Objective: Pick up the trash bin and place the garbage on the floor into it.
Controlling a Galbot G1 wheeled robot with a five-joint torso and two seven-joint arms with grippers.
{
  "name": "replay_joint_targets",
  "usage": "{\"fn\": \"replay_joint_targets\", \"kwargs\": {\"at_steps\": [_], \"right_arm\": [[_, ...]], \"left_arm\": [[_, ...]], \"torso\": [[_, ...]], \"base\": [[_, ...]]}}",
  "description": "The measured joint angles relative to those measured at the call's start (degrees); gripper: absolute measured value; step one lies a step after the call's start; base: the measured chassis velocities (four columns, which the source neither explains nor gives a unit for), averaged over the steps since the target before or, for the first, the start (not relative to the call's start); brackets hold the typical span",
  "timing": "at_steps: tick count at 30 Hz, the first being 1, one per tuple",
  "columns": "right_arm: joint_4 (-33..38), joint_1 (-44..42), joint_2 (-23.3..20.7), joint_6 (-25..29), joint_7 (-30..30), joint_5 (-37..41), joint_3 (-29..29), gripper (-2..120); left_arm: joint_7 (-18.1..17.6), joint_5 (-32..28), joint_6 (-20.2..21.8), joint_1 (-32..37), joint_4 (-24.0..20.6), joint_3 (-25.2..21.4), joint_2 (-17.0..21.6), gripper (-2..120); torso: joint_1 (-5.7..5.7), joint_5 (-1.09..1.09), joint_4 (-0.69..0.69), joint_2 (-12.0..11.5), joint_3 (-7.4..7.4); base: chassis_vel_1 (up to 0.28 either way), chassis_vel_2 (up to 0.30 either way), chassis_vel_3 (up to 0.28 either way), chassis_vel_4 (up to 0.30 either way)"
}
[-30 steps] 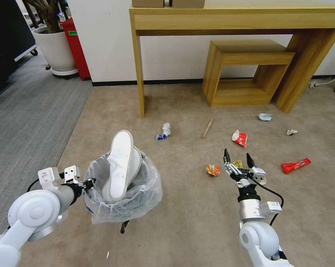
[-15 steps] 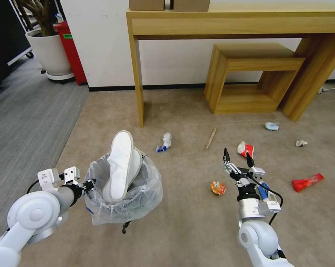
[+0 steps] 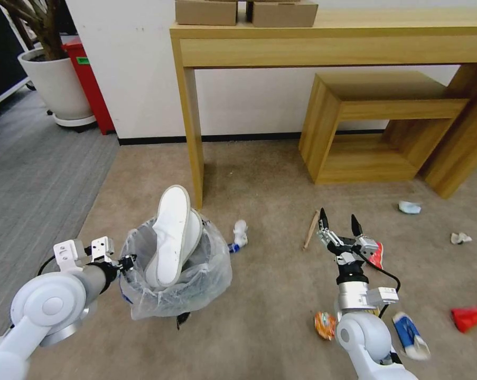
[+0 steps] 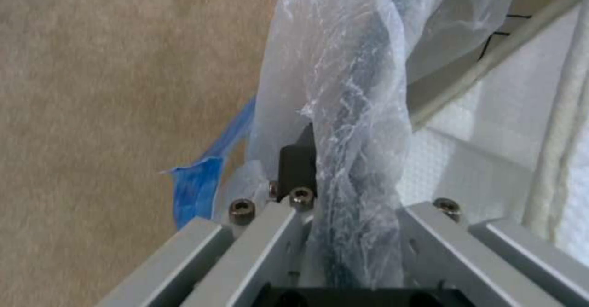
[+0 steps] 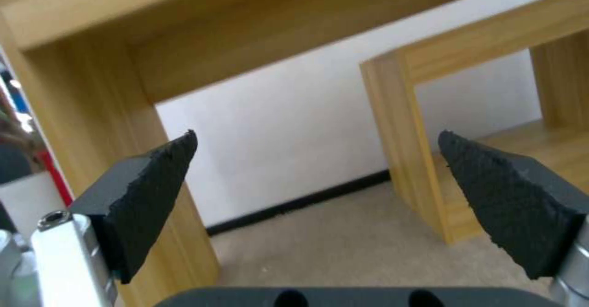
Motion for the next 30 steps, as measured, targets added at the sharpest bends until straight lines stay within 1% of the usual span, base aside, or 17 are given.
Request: {"fn": "replay_joint_targets", "kwargs": {"at_steps": [2, 8, 10, 11, 12, 15, 16, 19, 20, 23, 24, 27, 28, 30], "right_arm": [[-0.5, 0.2, -0.1, -0.3, 1.1, -0.7, 0.2, 100], [-0.7, 1.0, -0.6, -1.8, 2.7, -0.2, 0.7, 100], [-0.7, 1.8, -1.0, -3.1, 4.0, 0.3, 0.6, 100], [-0.4, 2.4, -1.3, -4.6, 5.5, 1.4, 0.5, 100], [-0.4, 2.4, -1.3, -4.6, 5.5, 1.4, 0.5, 100], [0.2, 4.7, -3.0, -9.0, 8.3, 4.0, 0.2, 100], [0.2, 4.7, -3.0, -9.0, 8.3, 4.0, 0.2, 100], [0.2, 7.5, -5.9, -13.2, 10.4, 7.6, -1.3, 100], [0.2, 7.5, -5.9, -13.2, 10.4, 7.6, -1.3, 100], [0.0, 12.8, -9.7, -20.0, 14.3, 12.5, -4.2, 100], [0.0, 12.8, -9.7, -20.0, 14.3, 12.5, -4.2, 100], [-1.7, 18.5, -11.2, -26.8, 18.8, 17.7, -7.5, 100], [-1.7, 18.5, -11.2, -26.8, 18.8, 17.7, -7.5, 100], [-4.0, 23.1, -11.2, -31.3, 21.0, 20.3, -10.3, 100]], "left_arm": [[-0.1, -0.2, 0.0, 0.0, 0.1, 0.0, 0.4, 0], [-0.5, -0.5, 0.0, -0.5, 0.5, 0.2, 0.7, 0], [-1.0, -0.9, 0.0, -1.3, 1.0, 0.2, 1.0, 0], [-1.1, -1.1, 0.0, -1.5, 1.3, 0.1, 1.3, 0], [-1.1, -1.1, 0.0, -1.5, 1.3, 0.1, 1.3, 0], [-1.1, -1.5, 0.0, -1.9, 2.0, 0.0, 2.8, 0], [-1.1, -1.5, 0.0, -1.9, 2.0, 0.0, 2.8, 0], [-1.0, -1.9, 0.0, -2.4, 2.3, 0.1, 3.8, 0], [-1.0, -1.9, 0.0, -2.4, 2.3, 0.1, 3.8, 0], [-1.0, -2.3, 0.0, -2.7, 2.4, 0.1, 4.6, 0], [-1.0, -2.3, 0.0, -2.7, 2.4, 0.1, 4.6, 0], [-1.0, -2.4, 0.1, -2.9, 3.1, 0.1, 5.0, 0], [-1.0, -2.4, 0.1, -2.9, 3.1, 0.1, 5.0, 0], [-1.0, -2.4, 0.2, -3.2, 3.7, 0.1, 5.3, 0]], "torso": [[-0.02, -0.03, 0.01, 0.0, -0.03], [-0.03, -0.03, 0.02, 0.0, -0.06], [-0.03, -0.02, 0.01, 0.0, -0.05], [-0.03, -0.02, 0.01, 0.0, -0.04], [-0.03, -0.02, 0.01, 0.0, -0.04], [-0.03, -0.02, 0.01, 0.0, -0.03], [-0.03, -0.02, 0.01, 0.0, -0.03], [-0.03, -0.02, 0.0, 0.0, -0.03], [-0.03, -0.02, 0.0, 0.0, -0.03], [-0.03, -0.03, 0.01, 0.0, -0.03], [-0.03, -0.03, 0.01, 0.0, -0.03], [-0.03, -0.02, 0.01, 0.0, -0.03], [-0.03, -0.02, 0.01, 0.0, -0.03], [-0.03, -0.03, 0.01, 0.0, -0.02]], "base": [[-0.026, -0.002, 0.008, -0.032], [0.088, -0.065, -0.061, 0.043], [0.033, -0.042, -0.05, 0.018], [0.0, 0.0, 0.0, 0.0], [0.0, 0.0, 0.0, 0.0], [0.0, 0.0, 0.0, 0.0], [0.0, 0.0, 0.0, 0.0], [0.0, 0.0, 0.0, 0.0], [0.0, 0.0, 0.0, 0.0], [0.0, 0.0, 0.0, 0.0], [0.0, 0.0, 0.0, 0.0], [0.0, 0.0, 0.0, 0.0], [0.0, 0.0, 0.0, 0.0], [0.0, 0.0, 0.0, 0.0]]}}
